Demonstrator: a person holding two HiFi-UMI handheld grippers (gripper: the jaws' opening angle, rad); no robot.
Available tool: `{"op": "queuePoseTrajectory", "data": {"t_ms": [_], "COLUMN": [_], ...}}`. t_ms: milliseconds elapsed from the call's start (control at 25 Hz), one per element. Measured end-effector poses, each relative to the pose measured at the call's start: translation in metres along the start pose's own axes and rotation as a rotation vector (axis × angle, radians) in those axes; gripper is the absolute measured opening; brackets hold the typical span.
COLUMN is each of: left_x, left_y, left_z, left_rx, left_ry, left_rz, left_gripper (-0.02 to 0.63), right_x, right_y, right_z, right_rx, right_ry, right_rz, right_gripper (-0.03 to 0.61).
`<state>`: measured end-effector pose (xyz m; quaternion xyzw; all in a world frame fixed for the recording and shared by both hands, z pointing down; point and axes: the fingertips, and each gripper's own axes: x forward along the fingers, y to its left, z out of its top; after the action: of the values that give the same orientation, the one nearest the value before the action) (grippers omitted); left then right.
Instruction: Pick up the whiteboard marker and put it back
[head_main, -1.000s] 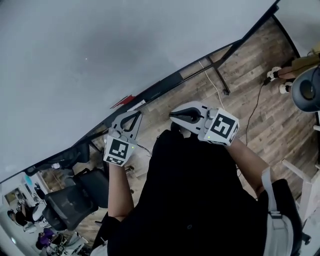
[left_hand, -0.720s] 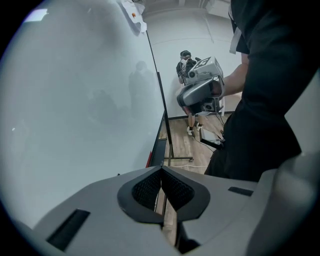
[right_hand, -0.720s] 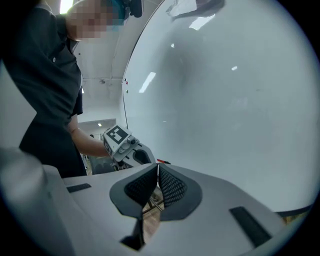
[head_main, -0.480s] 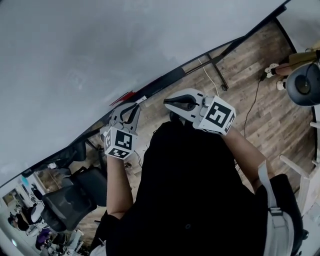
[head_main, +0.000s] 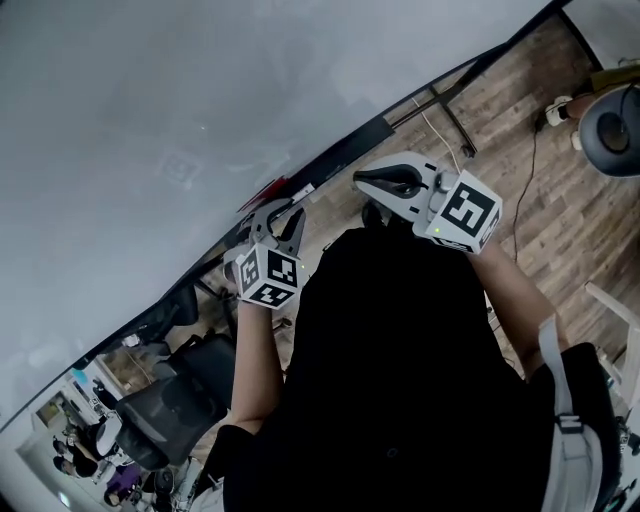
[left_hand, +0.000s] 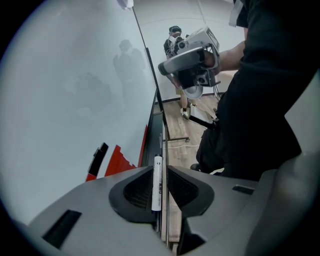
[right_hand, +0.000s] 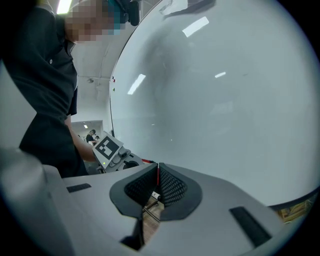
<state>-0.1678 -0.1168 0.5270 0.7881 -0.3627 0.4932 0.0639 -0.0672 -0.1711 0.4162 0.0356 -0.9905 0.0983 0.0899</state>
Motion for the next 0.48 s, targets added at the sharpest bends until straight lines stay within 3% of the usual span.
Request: {"op": "queuePoseTrajectory", "data": {"t_ms": [160,480], "left_x": [0.017,0.026], "left_y": [-0.004,-0.002], "left_z": [-0.013,-0.021], "left_rx": [0.092,0.071], "left_ry": [0.087,0.143], "left_rz": [0.023,0.039], "left_gripper": [0.087,0.101], "right_x": [-0.009,-0.018], "right_y": [-0.01,-0.017], "right_z": [-0.004,-0.008], "right_rx": [0.015,0.039], "right_ry": [0.0,0.001], "right_rz": [-0.047,-0.098], "right_gripper": [0.02,0.021]}}
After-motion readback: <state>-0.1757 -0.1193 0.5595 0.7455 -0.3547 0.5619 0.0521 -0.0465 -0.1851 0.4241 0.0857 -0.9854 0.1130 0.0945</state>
